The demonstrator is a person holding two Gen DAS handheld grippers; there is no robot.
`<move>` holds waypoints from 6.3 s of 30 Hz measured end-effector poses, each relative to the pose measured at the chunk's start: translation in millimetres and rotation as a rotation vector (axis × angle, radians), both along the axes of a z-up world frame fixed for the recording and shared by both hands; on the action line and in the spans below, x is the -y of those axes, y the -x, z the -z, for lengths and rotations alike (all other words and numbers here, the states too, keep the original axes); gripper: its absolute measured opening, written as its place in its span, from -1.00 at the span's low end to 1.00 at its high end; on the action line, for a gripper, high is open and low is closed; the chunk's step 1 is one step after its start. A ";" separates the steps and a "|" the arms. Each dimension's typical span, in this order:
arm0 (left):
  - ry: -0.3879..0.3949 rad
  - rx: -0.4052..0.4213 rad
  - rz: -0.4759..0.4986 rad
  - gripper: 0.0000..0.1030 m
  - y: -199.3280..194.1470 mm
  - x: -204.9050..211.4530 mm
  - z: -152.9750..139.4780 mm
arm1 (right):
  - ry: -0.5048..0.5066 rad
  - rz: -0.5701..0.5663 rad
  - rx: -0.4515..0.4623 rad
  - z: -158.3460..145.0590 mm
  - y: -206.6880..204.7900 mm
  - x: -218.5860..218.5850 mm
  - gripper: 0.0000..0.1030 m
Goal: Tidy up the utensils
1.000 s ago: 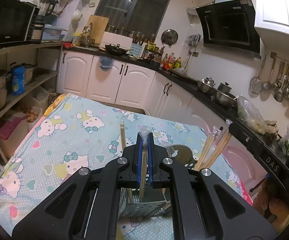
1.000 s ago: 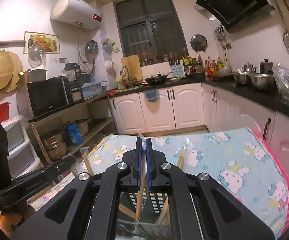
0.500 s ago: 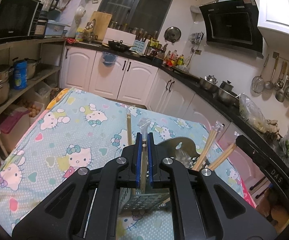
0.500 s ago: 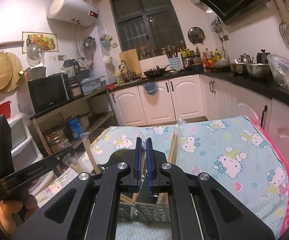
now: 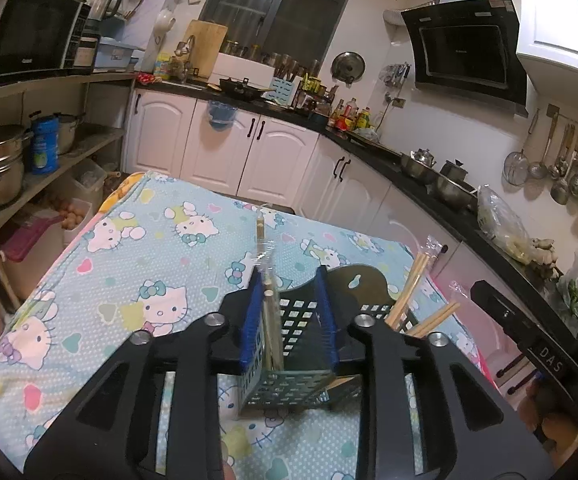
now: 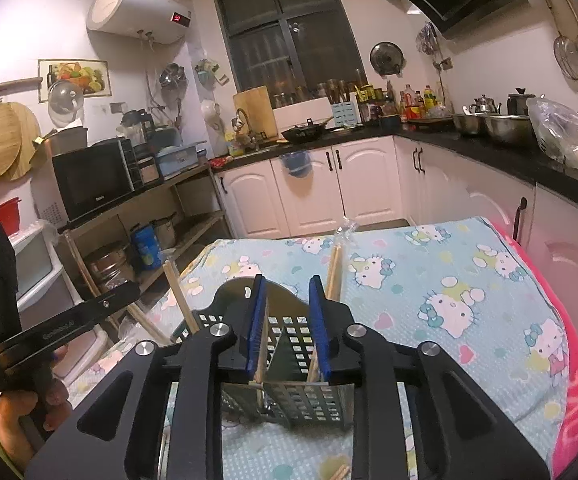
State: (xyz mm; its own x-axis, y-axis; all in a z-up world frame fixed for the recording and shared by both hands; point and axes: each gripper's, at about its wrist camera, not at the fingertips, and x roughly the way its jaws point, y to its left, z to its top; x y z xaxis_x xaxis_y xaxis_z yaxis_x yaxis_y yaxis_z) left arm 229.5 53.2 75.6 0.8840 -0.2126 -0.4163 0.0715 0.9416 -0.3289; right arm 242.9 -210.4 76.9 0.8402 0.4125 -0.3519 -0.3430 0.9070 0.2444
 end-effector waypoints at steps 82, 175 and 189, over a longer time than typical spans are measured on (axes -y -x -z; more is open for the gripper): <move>-0.081 -0.271 0.185 0.55 82.1 75.2 92.2 | 0.065 0.079 -0.288 85.5 94.5 91.1 -0.05; 0.036 -0.031 0.208 -0.94 57.5 14.0 -36.6 | 0.006 -0.077 -0.055 -23.3 95.1 26.0 -0.91; 0.011 0.091 0.168 -0.94 51.3 -4.2 -93.0 | 0.052 -0.023 0.155 -86.4 66.5 20.3 -0.91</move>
